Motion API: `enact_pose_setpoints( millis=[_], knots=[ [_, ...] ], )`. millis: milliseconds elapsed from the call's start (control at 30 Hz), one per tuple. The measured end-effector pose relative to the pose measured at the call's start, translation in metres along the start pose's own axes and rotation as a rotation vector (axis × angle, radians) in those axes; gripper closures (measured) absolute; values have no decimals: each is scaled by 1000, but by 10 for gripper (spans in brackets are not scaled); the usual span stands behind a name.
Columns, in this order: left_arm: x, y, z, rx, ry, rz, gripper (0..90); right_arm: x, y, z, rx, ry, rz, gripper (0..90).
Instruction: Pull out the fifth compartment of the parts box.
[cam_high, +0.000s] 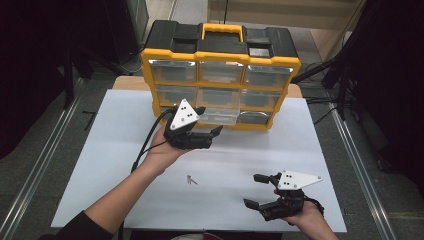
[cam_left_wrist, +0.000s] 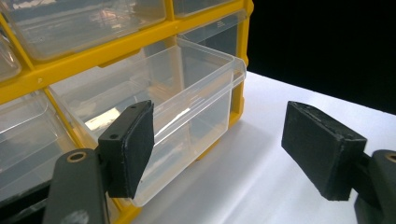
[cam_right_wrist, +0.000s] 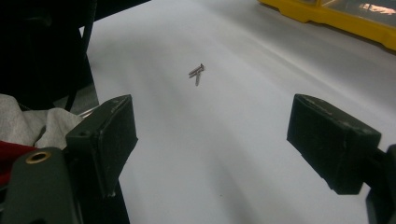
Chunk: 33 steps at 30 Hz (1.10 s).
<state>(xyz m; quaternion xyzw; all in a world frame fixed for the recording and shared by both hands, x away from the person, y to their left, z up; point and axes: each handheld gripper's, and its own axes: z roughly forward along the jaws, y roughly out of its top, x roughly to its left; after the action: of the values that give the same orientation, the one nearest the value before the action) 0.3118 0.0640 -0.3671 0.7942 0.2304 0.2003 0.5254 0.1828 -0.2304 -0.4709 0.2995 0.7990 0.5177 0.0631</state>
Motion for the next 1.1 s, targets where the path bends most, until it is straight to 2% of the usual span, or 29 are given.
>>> enact_pose_setpoints(
  millis=[367, 500, 633, 933, 1100],
  knots=[
    [0, -5, -10, 17, -27, 31, 256, 0, 0, 0, 2, 1, 3, 167],
    [2, -8, -16, 17, -50, 37, 257, 0, 0, 0, 2, 3, 2, 167],
    [3, -12, -21, 25, -104, 32, 257, 0, 0, 1, 5, 3, 3, 167],
    [4, -20, -28, 30, -135, 24, 257, 0, 0, 1, 11, 6, 3, 167],
    [5, -26, -31, 25, -156, -3, 257, 0, -1, 1, 10, 5, 4, 167]
  ],
)
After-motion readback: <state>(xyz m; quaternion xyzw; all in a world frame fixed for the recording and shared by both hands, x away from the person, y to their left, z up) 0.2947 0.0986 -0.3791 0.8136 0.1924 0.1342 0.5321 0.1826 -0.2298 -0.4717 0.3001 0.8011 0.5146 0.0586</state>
